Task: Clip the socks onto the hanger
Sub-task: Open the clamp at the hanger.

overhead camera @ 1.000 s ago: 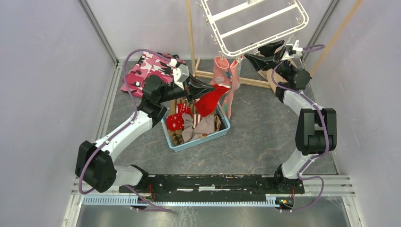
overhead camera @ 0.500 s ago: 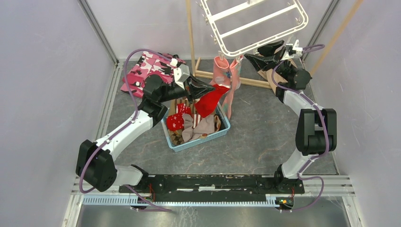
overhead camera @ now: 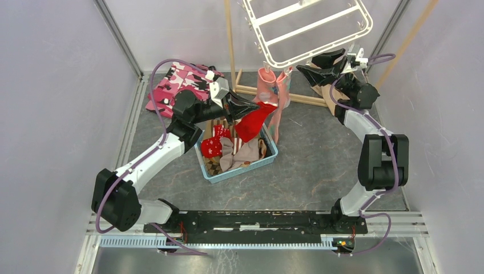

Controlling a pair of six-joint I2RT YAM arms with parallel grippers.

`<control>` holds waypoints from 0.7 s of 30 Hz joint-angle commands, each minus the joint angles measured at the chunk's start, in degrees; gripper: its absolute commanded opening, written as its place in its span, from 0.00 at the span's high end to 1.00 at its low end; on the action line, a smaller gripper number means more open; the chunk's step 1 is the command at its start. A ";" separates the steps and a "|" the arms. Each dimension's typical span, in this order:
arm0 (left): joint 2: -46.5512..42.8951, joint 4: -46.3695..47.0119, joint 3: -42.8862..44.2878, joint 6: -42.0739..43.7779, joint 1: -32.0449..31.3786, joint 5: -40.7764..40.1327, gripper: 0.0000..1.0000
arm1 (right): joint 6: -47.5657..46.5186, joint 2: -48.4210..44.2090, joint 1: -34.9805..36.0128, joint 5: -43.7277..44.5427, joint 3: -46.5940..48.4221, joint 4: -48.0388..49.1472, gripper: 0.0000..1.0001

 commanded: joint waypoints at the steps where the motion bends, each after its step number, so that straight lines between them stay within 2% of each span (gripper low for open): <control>1: -0.62 1.59 1.17 0.89 0.18 0.55 0.98 | 0.12 -2.98 -0.31 -1.95 -0.72 1.98 0.43; 21: -1.73 1.55 0.34 1.05 0.18 0.82 0.98 | -1.69 -5.05 -0.44 -2.49 -1.57 -1.36 0.44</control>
